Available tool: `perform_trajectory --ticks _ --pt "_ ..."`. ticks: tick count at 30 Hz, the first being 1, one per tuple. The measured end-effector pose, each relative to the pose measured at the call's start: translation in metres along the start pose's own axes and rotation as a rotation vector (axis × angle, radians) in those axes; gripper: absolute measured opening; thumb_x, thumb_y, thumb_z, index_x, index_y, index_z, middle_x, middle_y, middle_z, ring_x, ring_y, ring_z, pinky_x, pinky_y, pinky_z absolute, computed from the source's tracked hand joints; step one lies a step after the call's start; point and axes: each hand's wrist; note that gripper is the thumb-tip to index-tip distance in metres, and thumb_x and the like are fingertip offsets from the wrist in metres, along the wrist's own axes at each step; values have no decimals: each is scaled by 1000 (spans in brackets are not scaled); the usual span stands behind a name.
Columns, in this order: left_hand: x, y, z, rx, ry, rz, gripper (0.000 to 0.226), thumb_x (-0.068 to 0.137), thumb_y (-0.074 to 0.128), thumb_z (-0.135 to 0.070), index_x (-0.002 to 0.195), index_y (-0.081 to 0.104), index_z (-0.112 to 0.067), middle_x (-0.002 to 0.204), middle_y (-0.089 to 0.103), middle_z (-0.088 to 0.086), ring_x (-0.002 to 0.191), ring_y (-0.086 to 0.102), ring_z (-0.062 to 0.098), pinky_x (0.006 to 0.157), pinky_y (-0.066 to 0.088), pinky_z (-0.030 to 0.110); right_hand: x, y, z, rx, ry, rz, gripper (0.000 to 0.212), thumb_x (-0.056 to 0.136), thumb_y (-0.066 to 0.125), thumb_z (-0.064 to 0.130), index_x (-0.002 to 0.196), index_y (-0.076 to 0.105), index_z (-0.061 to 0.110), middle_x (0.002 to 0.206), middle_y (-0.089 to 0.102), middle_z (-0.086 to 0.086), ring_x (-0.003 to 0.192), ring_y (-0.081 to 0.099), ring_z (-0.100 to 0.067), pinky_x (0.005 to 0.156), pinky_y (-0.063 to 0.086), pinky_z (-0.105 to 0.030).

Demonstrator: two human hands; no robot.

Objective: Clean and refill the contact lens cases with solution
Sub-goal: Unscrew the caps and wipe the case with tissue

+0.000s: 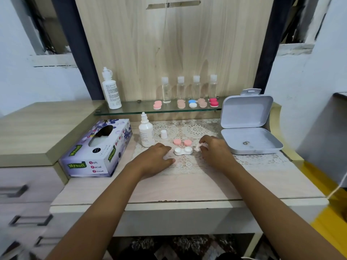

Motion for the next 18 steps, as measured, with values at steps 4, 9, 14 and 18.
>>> perform_trajectory --ticks 4,9,14,18 --pt "-14 -15 -2 49 9 18 50 94 46 -43 139 42 -21 141 43 2 128 40 18 105 33 30 -6 -4 13 14 -64 -49 26 86 55 6 111 62 6 106 62 -16 98 57 -33 77 39 -32" --pt "-39 -32 -2 47 23 47 44 94 48 -40 133 49 -20 132 53 1 114 52 14 93 40 26 -15 -5 39 45 -161 -48 26 88 54 10 112 62 8 106 61 -13 95 57 -30 72 39 -29" --pt "-70 -42 8 70 15 17 43 93 50 -42 131 51 -22 129 55 -2 111 53 12 92 41 25 -25 -3 67 54 -245 -32 25 89 54 12 113 62 8 102 60 -12 91 56 -28 72 39 -29" --pt "-97 -47 21 72 -13 -47 43 93 50 -42 131 51 -23 128 54 -2 113 51 12 91 38 23 -34 0 92 58 -306 -18 25 90 53 13 114 61 8 104 60 -12 93 57 -28 73 40 -28"
Point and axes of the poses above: each hand's wrist, its own x-axis towards the middle knuckle, its own y-axis out of the palm, z = x × y
